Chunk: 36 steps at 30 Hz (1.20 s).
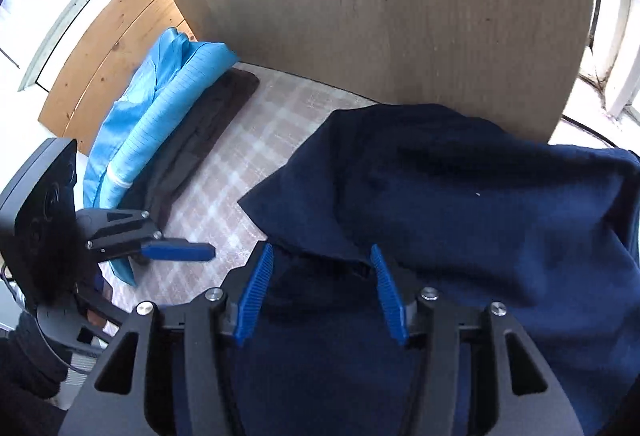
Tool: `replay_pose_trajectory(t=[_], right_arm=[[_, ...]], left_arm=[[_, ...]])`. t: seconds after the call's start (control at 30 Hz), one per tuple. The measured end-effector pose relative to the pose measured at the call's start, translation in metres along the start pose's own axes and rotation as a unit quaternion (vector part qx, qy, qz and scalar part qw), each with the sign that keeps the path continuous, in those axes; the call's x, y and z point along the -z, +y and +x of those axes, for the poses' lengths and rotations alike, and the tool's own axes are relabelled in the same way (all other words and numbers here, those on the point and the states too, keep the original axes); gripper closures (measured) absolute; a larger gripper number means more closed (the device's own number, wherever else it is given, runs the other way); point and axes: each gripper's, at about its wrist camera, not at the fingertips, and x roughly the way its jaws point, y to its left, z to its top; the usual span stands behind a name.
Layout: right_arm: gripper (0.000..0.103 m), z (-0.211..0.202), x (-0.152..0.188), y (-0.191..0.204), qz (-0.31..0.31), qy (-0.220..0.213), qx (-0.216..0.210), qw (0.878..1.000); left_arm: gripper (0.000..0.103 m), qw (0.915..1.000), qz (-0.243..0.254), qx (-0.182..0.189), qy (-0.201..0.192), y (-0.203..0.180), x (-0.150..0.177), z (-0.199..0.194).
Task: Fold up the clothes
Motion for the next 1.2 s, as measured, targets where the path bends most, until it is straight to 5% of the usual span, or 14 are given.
replay_pose_trajectory(t=[0.3,0.33,0.4,0.7,0.9,1.2], right_arm=[[0.052,-0.043,-0.002,-0.014,0.021,-0.035,0.015,0.999],[0.052,-0.048,-0.002,-0.017,0.024,-0.039,0.017,0.999],[0.053,-0.058,-0.003,-0.022,0.029,-0.046,0.02,0.998],[0.053,-0.044,-0.036,-0.005,0.002,-0.024,0.022,0.999],[0.052,0.012,-0.054,0.057,-0.079,0.056,0.017,0.995],[0.051,0.087,-0.038,0.084,-0.16,0.145,0.092,0.972]], left_arm=[[0.064,0.9993,0.021,0.031,0.002,-0.019,-0.037,0.04],[0.069,0.9991,0.016,0.04,-0.004,-0.018,-0.038,0.041],[0.103,0.9981,0.004,0.062,-0.008,-0.013,-0.037,0.041],[0.1,0.995,-0.026,0.089,-0.037,0.003,0.012,0.005],[0.1,0.9938,-0.035,0.101,-0.031,-0.004,0.033,0.013],[0.1,0.9935,-0.036,0.1,-0.039,-0.008,0.043,0.015]])
